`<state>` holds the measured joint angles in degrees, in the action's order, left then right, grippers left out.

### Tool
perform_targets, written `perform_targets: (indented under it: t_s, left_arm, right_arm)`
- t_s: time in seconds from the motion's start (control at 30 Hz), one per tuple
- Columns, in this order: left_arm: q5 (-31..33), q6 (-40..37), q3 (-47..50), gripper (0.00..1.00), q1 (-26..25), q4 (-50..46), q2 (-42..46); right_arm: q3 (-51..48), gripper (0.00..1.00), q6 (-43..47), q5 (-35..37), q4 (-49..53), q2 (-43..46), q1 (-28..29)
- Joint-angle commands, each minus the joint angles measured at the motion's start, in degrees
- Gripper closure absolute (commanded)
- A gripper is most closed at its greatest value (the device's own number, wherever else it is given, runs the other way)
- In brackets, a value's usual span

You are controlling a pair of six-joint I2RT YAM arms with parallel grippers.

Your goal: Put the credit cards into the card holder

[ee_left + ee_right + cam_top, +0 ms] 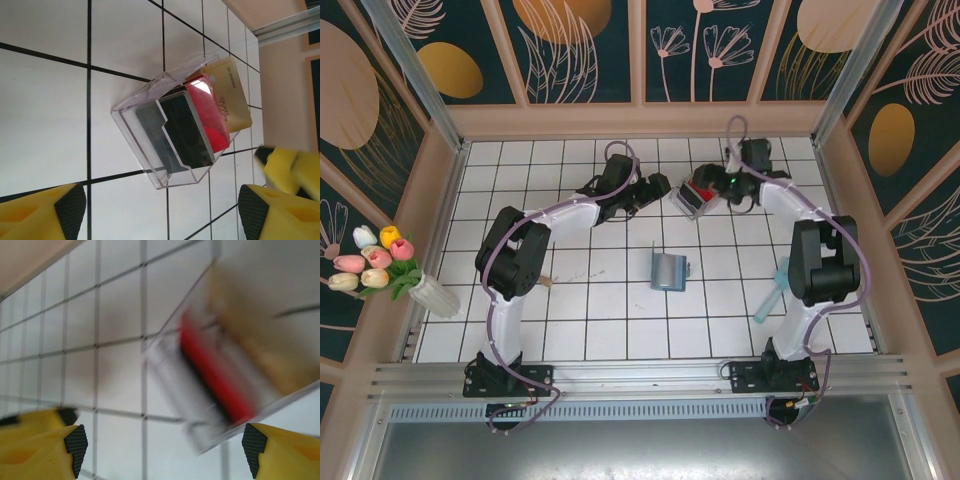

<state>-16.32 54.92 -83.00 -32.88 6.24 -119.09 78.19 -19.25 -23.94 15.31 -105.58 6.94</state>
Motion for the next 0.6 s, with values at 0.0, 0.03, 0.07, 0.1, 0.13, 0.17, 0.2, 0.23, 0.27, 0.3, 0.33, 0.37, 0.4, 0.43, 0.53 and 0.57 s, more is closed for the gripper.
perform_targets:
  t_s: [0.0,0.03,0.07,0.1,0.13,0.17,0.2,0.23,0.27,0.3,0.33,0.37,0.4,0.43,0.53,0.57]
  left_arm:
    - [-2.8,1.8,-0.5,0.18,0.5,3.6,-2.5]
    - [-3.5,1.9,-1.5,0.18,0.5,3.9,-3.2]
    - [-4.2,1.8,-2.7,0.18,0.5,3.8,-3.9]
    - [-4.6,1.9,-3.5,0.18,0.5,3.8,-4.5]
    - [-4.7,2.1,-4.4,0.18,0.5,3.5,-5.3]
    - [-4.8,2.4,-5.6,0.18,0.5,3.3,-6.2]
    - [-5.4,2.7,-6.6,0.18,0.5,3.3,-7.0]
    - [-6.2,3.2,-7.6,0.19,0.5,3.3,-7.9]
    - [-6.7,3.6,-8.5,0.19,0.6,3.3,-8.8]
    - [-7.1,3.9,-9.0,0.19,0.5,3.3,-9.3]
    - [-7.3,4.3,-9.5,0.19,0.6,3.3,-9.9]
    - [-7.4,4.3,-9.6,0.19,0.5,3.3,-10.1]
    - [-7.3,4.4,-9.6,0.19,0.5,3.2,-10.3]
    - [-7.1,4.4,-9.6,0.19,0.6,3.1,-10.2]
    - [-7.1,4.4,-9.1,0.19,0.6,3.3,-10.0]
    - [-7.0,4.3,-8.9,0.19,0.5,3.3,-10.0]
  right_arm:
    - [11.7,0.16,4.4,6.8,5.0,-6.8,-3.4]
    - [15.6,0.16,5.1,6.8,6.6,-9.8,-4.1]
    - [19.1,0.16,5.7,6.3,7.6,-12.3,-4.7]
    - [21.4,0.15,6.1,4.9,8.0,-14.3,-5.2]
    - [25.6,0.15,6.3,2.9,9.9,-17.4,-5.8]
    - [30.0,0.16,6.3,1.8,12.4,-20.5,-6.1]
    - [32.7,0.16,6.4,0.7,13.4,-22.6,-6.3]
    - [35.3,0.16,6.6,-1.0,14.3,-24.8,-6.4]
    - [37.6,0.16,6.5,-3.0,14.9,-26.7,-6.4]
    - [38.6,0.16,6.4,-5.1,14.8,-27.9,-6.4]
    - [39.4,0.16,6.2,-7.6,14.5,-29.1,-6.4]
    - [39.9,0.16,5.7,-9.2,14.4,-30.1,-6.2]
    - [39.9,0.17,5.4,-10.8,14.2,-30.6,-6.2]
    - [39.4,0.18,5.4,-13.4,13.7,-31.0,-6.1]
    - [37.5,0.19,6.1,-15.9,13.7,-30.7,-4.9]
    - [37.3,0.19,7.3,-16.9,14.8,-30.6,-4.4]
